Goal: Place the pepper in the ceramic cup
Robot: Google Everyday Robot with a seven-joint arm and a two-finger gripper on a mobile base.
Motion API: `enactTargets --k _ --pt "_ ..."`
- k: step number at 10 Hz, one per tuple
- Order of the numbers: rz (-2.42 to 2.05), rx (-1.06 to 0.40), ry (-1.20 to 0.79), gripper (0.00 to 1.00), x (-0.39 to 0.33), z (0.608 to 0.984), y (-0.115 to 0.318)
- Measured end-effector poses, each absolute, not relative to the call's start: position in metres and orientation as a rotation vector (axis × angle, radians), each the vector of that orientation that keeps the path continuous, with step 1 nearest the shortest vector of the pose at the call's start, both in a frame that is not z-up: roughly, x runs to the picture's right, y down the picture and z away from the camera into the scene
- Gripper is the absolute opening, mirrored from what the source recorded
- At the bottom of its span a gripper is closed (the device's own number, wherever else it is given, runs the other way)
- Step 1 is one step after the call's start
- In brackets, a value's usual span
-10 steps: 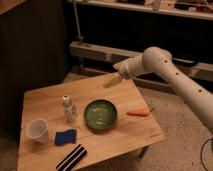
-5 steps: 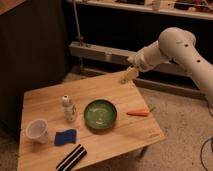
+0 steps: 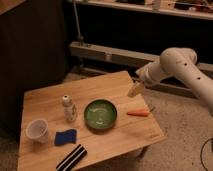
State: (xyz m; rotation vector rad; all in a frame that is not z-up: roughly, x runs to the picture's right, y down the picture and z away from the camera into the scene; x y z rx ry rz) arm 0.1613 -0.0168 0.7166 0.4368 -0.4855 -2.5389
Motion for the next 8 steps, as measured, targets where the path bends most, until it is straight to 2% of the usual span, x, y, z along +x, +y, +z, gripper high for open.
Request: enactTargets --k 8 --pt "-2.533 0.443 -0.529 0.80 0.161 0.724 -0.006"
